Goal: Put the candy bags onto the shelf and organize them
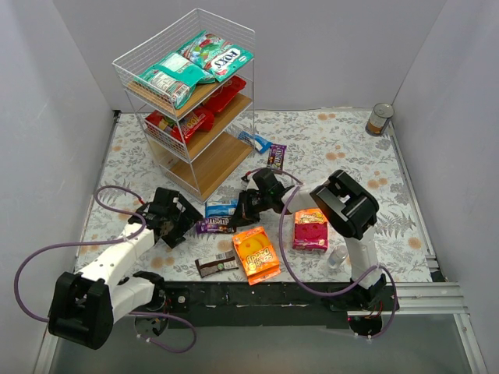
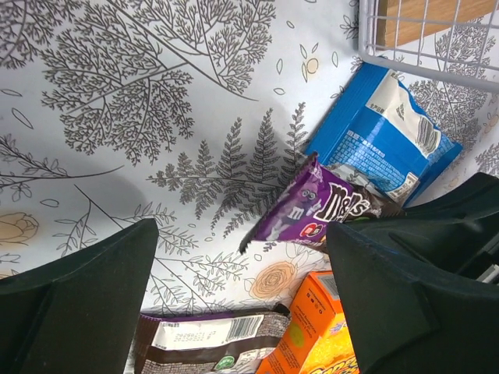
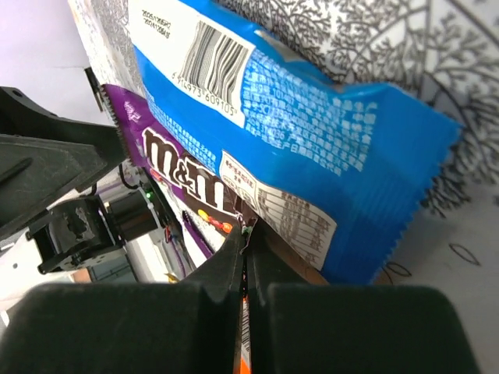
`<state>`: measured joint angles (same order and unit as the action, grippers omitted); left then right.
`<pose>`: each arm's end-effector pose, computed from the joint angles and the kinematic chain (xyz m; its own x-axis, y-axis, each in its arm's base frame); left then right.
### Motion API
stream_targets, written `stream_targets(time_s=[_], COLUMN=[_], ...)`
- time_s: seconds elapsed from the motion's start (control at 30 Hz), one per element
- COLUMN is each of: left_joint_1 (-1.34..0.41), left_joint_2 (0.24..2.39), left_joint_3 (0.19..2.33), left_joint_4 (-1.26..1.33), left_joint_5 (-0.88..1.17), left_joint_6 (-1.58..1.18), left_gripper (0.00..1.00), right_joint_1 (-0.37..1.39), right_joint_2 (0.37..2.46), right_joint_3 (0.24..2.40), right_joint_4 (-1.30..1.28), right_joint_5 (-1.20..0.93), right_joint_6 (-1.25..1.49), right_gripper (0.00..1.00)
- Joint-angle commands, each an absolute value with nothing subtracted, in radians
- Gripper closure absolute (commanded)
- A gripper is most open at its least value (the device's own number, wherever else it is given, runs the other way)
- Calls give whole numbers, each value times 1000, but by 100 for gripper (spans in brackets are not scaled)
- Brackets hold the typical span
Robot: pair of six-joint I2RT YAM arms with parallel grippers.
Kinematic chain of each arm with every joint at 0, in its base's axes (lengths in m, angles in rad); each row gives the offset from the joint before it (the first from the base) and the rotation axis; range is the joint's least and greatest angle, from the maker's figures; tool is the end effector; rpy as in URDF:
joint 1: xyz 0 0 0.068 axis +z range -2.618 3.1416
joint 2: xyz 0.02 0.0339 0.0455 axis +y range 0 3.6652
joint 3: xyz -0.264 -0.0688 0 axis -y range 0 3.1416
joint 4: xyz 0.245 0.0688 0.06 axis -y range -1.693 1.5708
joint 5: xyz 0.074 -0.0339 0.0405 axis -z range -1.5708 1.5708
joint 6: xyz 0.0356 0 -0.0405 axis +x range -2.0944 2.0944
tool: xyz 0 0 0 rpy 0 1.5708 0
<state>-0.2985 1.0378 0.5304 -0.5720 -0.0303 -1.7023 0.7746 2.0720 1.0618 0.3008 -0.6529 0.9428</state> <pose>0.1732 -0.0522 0.1777 -0.1674 -0.9853 0.0354 -0.8722 0.1312 -0.4713 0.2747 0.2991 0.1028 -0.9897 -0.0692 -0.1256 -0.1432 0.5128 0.8465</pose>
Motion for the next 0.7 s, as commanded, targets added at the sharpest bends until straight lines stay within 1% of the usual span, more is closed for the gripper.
stream_targets(time_s=[0.0, 0.27, 0.43, 0.57, 0.67], left_joint_1=[-267, -222, -219, -216, -212], left_joint_2=[1022, 1000, 976, 969, 976], left_joint_3=[568, 591, 584, 601, 615], left_joint_4=[-581, -584, -583, -587, -601], left_joint_5=[-18, -38, -52, -58, -93], left_joint_6=[-1634, -1571, -1551, -1555, -1552], left_gripper=[10, 5, 4, 4, 4], right_joint_1=[781, 755, 712, 661, 626], right_joint_2=[1973, 1796, 1683, 1696, 1756], right_joint_3=[1049, 1117, 1140, 1204, 1259], right_joint_4=[305, 172, 77, 61, 119], right_joint_5=[-582, -496, -374, -356, -373], right_joint_6=[963, 894, 877, 874, 891], right_gripper=[99, 99, 99, 99, 99])
